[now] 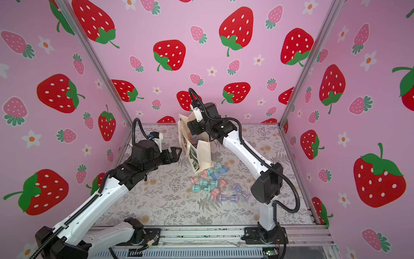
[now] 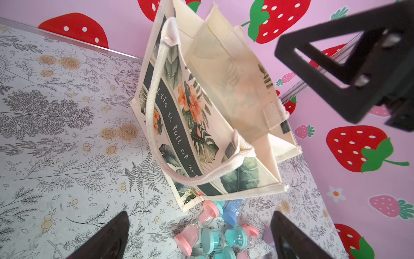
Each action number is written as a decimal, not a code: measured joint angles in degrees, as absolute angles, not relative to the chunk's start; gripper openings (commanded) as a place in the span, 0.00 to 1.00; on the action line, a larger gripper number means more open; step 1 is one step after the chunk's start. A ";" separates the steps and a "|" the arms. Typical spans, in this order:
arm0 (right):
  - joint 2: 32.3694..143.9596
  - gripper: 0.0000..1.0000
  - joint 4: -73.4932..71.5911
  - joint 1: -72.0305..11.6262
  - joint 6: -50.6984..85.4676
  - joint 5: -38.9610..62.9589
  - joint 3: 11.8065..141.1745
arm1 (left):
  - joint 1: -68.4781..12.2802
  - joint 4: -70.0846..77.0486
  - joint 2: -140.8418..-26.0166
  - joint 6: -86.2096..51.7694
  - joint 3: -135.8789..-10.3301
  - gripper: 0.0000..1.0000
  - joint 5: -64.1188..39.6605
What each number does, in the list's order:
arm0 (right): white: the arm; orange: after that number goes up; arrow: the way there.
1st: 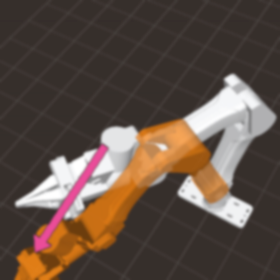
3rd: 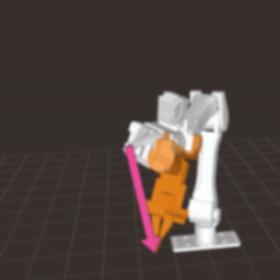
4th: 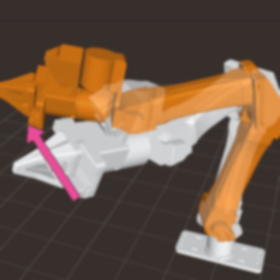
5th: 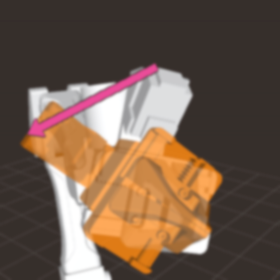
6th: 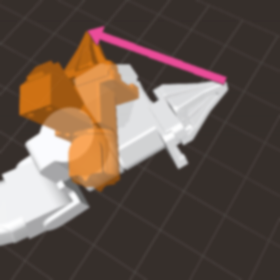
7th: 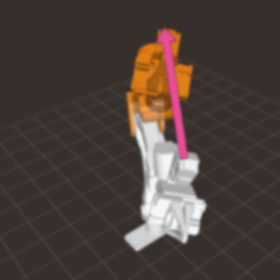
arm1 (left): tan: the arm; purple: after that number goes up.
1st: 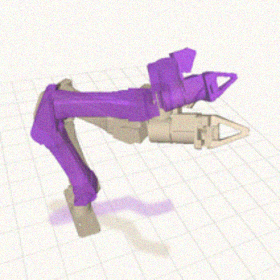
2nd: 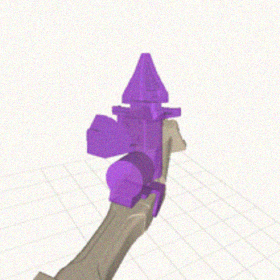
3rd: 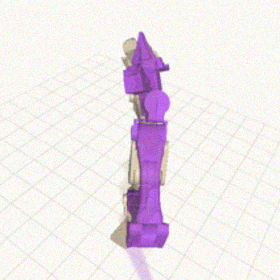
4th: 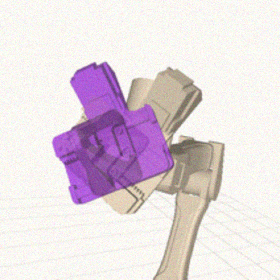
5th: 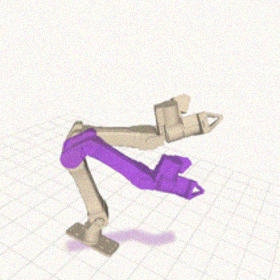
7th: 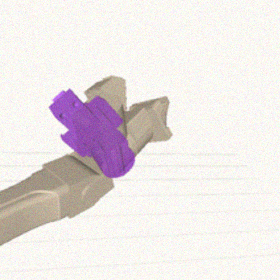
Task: Put the hourglass into the canvas bag
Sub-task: Place the hourglass in the canvas bag, then pick up the hourglass from the center of the board.
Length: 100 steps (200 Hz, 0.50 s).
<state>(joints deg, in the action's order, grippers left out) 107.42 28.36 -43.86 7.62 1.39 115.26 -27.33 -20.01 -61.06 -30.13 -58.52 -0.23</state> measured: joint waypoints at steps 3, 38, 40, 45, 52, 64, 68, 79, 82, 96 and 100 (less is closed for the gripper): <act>106.80 0.86 28.38 -43.86 7.64 1.56 114.78 | -27.38 -20.10 -60.84 -30.26 -58.50 0.99 -0.30; 98.39 0.89 30.52 -43.86 8.08 1.69 105.95 | -30.11 -21.19 -56.99 -31.66 -56.29 0.99 -0.67; 97.80 0.89 30.70 -43.88 8.12 1.61 105.14 | -30.26 -21.19 -56.84 -31.75 -56.12 0.99 -0.62; 96.27 0.90 30.96 -43.86 8.32 1.37 103.26 | -30.87 -21.26 -56.16 -31.99 -55.46 0.99 -0.62; 94.04 0.91 31.46 -43.86 8.69 1.06 100.25 | -31.57 -21.26 -55.37 -32.38 -54.61 0.99 -0.58; 90.28 0.91 32.60 -43.86 9.23 0.67 95.26 | -33.04 -21.26 -53.71 -33.06 -52.66 0.99 -0.40; 89.27 0.91 32.97 -43.86 9.34 0.54 93.82 | -33.52 -21.28 -53.21 -33.23 -51.94 0.99 -0.23; 86.28 0.91 34.85 -43.90 9.85 -0.01 89.78 | -34.92 -21.52 -51.79 -33.65 -50.13 0.99 0.12; 85.65 0.91 35.27 -43.94 9.98 -0.23 88.84 | -35.31 -21.54 -51.42 -33.78 -49.60 0.99 0.30; 82.87 0.91 37.15 -44.29 10.70 -1.32 84.27 | -37.01 -21.85 -50.00 -34.33 -47.57 0.99 1.08; 82.17 0.91 37.54 -44.47 10.90 -1.58 82.98 | -37.56 -22.00 -49.67 -34.41 -47.05 0.99 1.26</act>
<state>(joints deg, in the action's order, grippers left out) 82.17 37.54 -44.47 10.90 -1.58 82.98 -37.56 -22.00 -49.67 -34.41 -47.05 1.26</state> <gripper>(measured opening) 0.910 0.993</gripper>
